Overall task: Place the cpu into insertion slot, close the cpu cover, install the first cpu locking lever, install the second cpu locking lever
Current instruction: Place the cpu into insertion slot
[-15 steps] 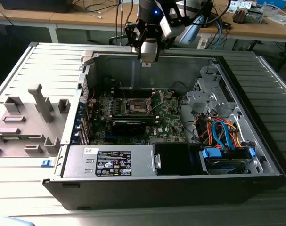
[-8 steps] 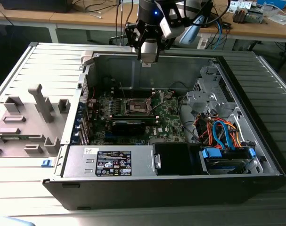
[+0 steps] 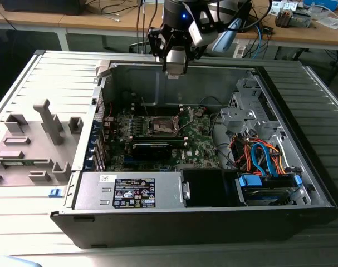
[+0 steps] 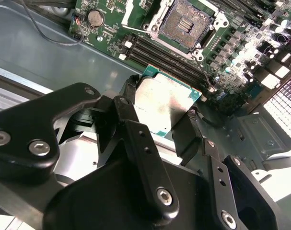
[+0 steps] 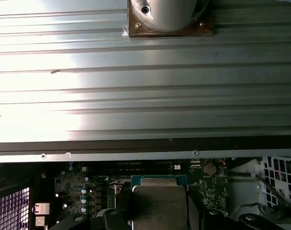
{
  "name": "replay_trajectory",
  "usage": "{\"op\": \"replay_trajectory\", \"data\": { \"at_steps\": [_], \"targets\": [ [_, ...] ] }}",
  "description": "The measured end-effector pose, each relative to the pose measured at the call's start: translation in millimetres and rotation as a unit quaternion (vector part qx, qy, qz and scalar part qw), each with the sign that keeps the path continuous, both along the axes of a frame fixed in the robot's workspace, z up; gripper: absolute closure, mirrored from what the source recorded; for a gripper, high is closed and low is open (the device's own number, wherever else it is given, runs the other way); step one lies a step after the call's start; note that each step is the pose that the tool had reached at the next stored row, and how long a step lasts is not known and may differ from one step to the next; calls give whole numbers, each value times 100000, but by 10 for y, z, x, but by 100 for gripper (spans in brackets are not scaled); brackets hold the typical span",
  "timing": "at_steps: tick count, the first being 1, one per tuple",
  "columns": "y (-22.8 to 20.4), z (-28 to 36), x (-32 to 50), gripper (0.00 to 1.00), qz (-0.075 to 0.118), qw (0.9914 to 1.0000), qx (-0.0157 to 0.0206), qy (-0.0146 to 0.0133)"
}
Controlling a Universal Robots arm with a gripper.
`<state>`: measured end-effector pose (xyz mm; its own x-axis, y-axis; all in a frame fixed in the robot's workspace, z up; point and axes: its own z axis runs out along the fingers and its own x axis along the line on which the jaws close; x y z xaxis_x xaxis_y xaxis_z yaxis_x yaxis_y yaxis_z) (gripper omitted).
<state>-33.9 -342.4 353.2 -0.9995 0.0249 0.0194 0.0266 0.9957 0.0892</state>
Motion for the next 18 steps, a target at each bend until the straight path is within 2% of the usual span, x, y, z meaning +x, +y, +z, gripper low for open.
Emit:
{"op": "replay_trajectory", "data": {
  "at_steps": [18],
  "targets": [
    [-8, -41, 0, 45, 7, 100000, 1, -2]
  ]
}}
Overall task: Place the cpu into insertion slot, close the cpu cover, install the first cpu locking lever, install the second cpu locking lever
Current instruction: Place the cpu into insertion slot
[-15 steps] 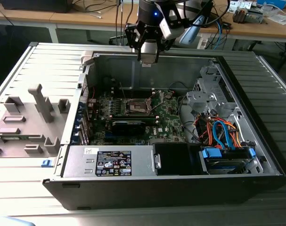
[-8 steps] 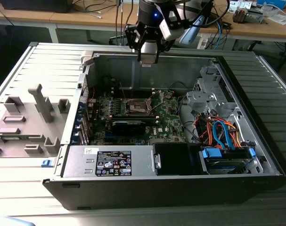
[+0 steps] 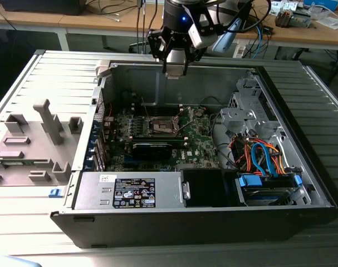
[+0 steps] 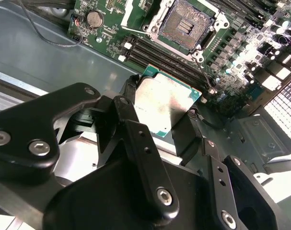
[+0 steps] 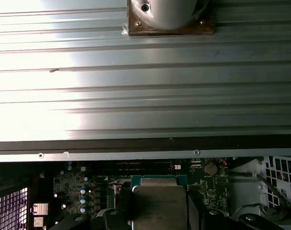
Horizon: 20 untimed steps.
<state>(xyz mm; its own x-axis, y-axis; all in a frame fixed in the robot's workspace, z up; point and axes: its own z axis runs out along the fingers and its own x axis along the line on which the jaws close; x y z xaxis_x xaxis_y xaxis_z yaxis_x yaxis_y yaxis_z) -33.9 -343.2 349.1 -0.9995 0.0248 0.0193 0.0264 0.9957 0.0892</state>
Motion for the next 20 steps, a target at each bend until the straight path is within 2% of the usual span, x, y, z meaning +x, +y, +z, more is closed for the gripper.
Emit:
{"op": "replay_trajectory", "data": {
  "at_steps": [20],
  "targets": [
    [-15, -39, 0, 45, 0, 100000, -1, 1]
  ]
}}
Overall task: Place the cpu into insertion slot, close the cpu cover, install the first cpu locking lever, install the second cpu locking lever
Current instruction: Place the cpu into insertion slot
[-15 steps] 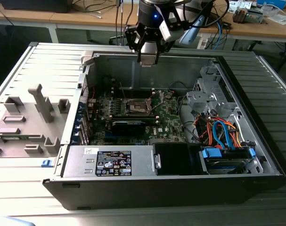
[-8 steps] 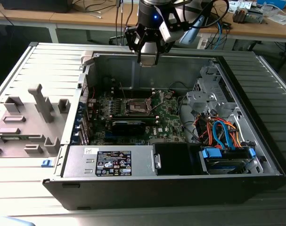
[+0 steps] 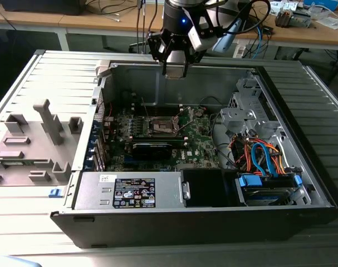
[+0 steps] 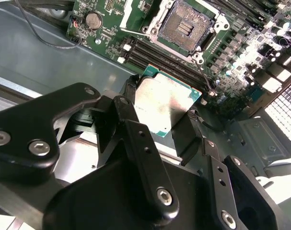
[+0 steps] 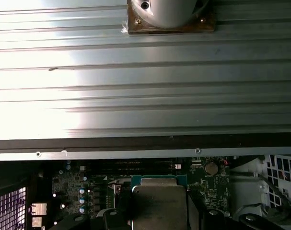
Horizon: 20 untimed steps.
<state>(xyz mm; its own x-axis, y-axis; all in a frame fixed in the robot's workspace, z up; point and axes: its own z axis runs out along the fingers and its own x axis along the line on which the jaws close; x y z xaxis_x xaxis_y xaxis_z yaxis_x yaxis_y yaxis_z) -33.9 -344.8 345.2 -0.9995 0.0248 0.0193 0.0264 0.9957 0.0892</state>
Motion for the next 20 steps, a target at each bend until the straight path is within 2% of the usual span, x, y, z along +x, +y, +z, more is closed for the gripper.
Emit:
{"op": "replay_trajectory", "data": {
  "at_steps": [10, 12, 20],
  "targets": [
    [-4, -15, 0, 45, 0, 100000, 0, 0],
    [-9, -66, 0, 45, 0, 100000, -49, 0],
    [-9, -79, 0, 45, -2, 100000, -48, 0]
  ]
}}
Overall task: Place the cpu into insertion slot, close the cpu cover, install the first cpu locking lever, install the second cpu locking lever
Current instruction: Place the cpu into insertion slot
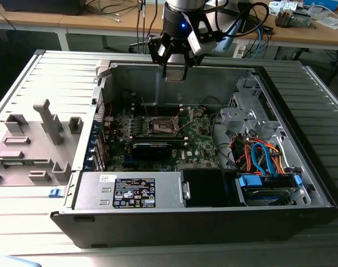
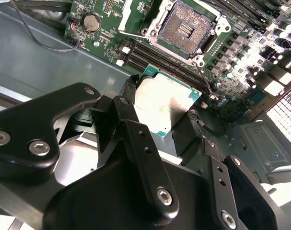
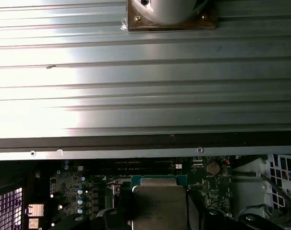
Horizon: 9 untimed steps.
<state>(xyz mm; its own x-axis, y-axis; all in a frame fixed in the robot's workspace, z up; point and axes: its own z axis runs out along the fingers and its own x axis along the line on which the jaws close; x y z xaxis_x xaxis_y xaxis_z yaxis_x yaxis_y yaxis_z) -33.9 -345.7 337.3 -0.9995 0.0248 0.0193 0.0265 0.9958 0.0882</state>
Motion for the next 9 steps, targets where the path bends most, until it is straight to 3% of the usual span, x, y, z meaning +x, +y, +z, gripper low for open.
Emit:
{"op": "replay_trajectory", "data": {
  "at_steps": [9],
  "targets": [
    [0, -20, 0, 45, 1, 100000, -1, 1]
  ]
}}
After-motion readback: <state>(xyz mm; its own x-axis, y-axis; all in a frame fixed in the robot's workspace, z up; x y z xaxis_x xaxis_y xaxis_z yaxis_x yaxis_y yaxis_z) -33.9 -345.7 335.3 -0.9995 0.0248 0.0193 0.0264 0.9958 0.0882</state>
